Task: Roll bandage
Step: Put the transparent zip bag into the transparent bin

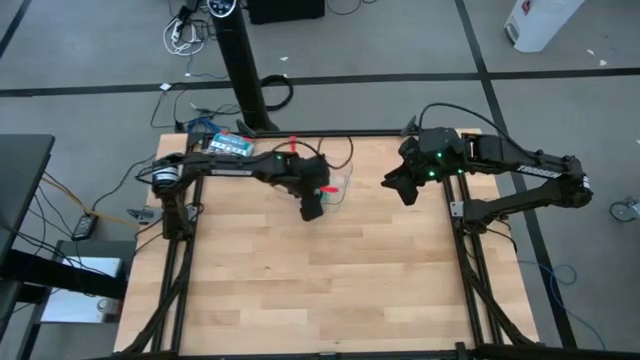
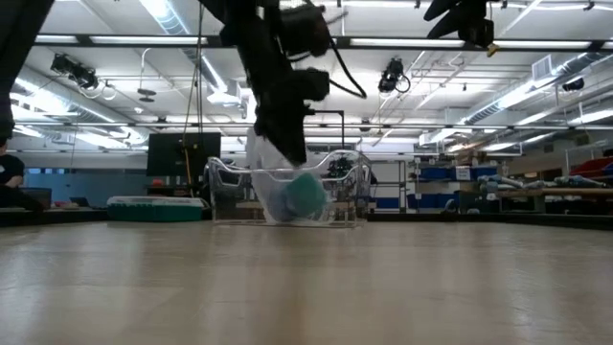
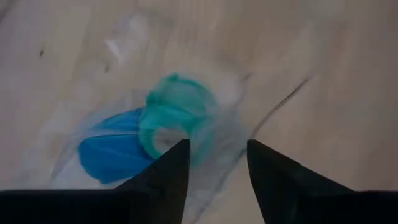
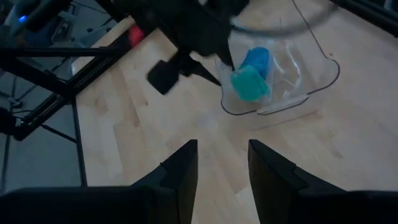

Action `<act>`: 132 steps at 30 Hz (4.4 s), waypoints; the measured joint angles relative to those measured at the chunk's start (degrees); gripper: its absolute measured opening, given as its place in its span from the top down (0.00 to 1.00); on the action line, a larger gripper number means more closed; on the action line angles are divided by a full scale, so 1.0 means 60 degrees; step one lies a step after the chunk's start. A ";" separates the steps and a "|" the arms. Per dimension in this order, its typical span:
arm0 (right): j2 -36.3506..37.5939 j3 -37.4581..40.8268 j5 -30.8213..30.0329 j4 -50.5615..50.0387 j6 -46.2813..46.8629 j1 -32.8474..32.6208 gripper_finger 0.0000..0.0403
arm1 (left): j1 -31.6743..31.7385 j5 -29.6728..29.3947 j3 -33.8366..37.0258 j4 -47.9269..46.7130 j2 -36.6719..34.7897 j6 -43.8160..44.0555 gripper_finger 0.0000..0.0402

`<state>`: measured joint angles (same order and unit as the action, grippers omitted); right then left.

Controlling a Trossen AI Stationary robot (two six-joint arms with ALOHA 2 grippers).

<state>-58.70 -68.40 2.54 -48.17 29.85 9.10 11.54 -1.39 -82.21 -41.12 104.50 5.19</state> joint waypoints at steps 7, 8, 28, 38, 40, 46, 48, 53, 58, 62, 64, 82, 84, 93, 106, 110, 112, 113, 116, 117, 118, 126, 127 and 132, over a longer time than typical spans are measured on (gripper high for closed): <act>0.0004 0.0000 0.0026 0.0067 0.0269 -0.0005 0.67 | 0.0017 -0.1650 -0.0797 -0.0669 0.0999 -0.1257 0.62; 0.0002 0.0000 0.0041 0.0085 0.0327 -0.0026 0.67 | 0.0024 -0.1825 -0.0798 -0.0578 0.1097 -0.1259 0.62; 0.0004 0.0000 -0.0415 0.0468 0.0262 -0.0273 0.67 | 0.0570 0.0820 -0.2891 -0.2311 0.1069 0.0137 0.62; 0.0004 0.0000 -0.0410 0.0600 0.0270 -0.0273 0.67 | 0.0774 0.0312 -0.3293 -0.2602 0.1526 -0.1927 0.62; 0.0004 0.0000 -0.0371 0.0670 0.0340 -0.0273 0.67 | 0.0804 0.0470 -0.3291 -0.2769 0.1865 -0.2074 0.62; 0.0004 0.0000 -0.0222 0.0665 0.0435 -0.0320 0.67 | 0.0815 0.0547 -0.3272 -0.3241 0.2465 -0.2067 0.62; 0.0004 0.0000 -0.0229 0.0678 0.0440 -0.0363 0.67 | 0.0814 0.0093 -0.3272 -0.3257 0.2532 -0.2071 0.62; 0.0004 0.0000 -0.0227 0.0665 0.0444 -0.0450 0.67 | 0.0782 -0.1519 -0.3223 -0.2825 0.2588 -0.2080 0.62; 0.0004 0.0000 -0.0233 0.0661 0.0447 -0.0448 0.67 | 0.0777 -0.1615 -0.3217 -0.1949 0.2595 -0.1962 0.62; 0.0007 0.0000 -0.0233 0.0663 0.0498 -0.0448 0.67 | 0.0677 -0.1694 -0.3217 -0.1669 0.2595 -0.1451 0.62; 0.0007 0.0000 -0.0233 0.0665 0.0506 -0.0448 0.67 | 0.0623 -0.1438 -0.3217 -0.1668 0.2595 -0.1331 0.62; 0.0007 0.0000 -0.0426 0.0666 0.0177 -0.0448 0.67 | 0.0903 0.0858 -0.5587 -0.5321 0.2055 -0.1848 0.62; 0.0007 0.0000 -0.0426 0.0662 0.0166 -0.0448 0.67 | 0.0991 0.1163 -0.6111 -0.6063 0.2050 -0.2093 0.62; 0.0007 0.0000 -0.0531 0.0707 -0.0008 -0.0444 0.67 | 0.1124 0.2255 -0.5579 -0.6936 0.2045 -0.1785 0.62; 0.0007 0.0000 -0.0474 0.0740 0.0090 -0.0448 0.67 | 0.1142 0.1668 -0.2928 -0.4664 0.2070 -0.0310 0.62; 0.0007 0.0000 -0.0422 0.0749 0.0101 -0.0448 0.67 | 0.1142 0.1455 -0.2078 -0.4220 0.2054 -0.0067 0.62; 0.0007 0.0000 -0.0417 0.0747 0.0105 -0.0448 0.67 | 0.1135 0.1414 -0.1799 -0.3977 0.2067 -0.0019 0.62; 0.0007 0.0000 -0.0418 0.0749 0.0105 -0.0448 0.67 | 0.1131 0.1366 -0.1718 -0.3837 0.2067 0.0049 0.62; 0.0007 0.0000 -0.0418 0.0752 0.0105 -0.0447 0.67 | 0.1128 0.1084 -0.1669 -0.3510 0.2067 0.0150 0.62; 0.0007 0.0000 -0.0418 0.0755 0.0105 -0.0448 0.67 | 0.1128 0.1050 -0.1669 -0.3350 0.2067 0.0150 0.62; 0.0007 0.0000 -0.0418 0.0760 0.0105 -0.0448 0.67 | 0.1128 0.1048 -0.1669 -0.3180 0.2067 0.0153 0.62; 0.0007 0.0000 -0.0422 0.0760 0.0234 -0.0448 0.67 | 0.1124 0.1498 -0.2954 -0.4631 0.2071 -0.0057 0.62; 0.0007 0.0000 -0.0451 0.0760 0.0236 -0.0448 0.67 | 0.1124 0.1463 -0.3274 -0.4939 0.2071 -0.0153 0.62; 0.0007 0.0000 -0.0524 0.0760 0.0160 -0.0448 0.67 | 0.1139 0.1050 -0.4800 -0.5840 0.2063 -0.0401 0.62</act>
<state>-58.65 -68.40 -0.60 -43.62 30.81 6.42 18.37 4.91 -111.01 -76.16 116.88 2.78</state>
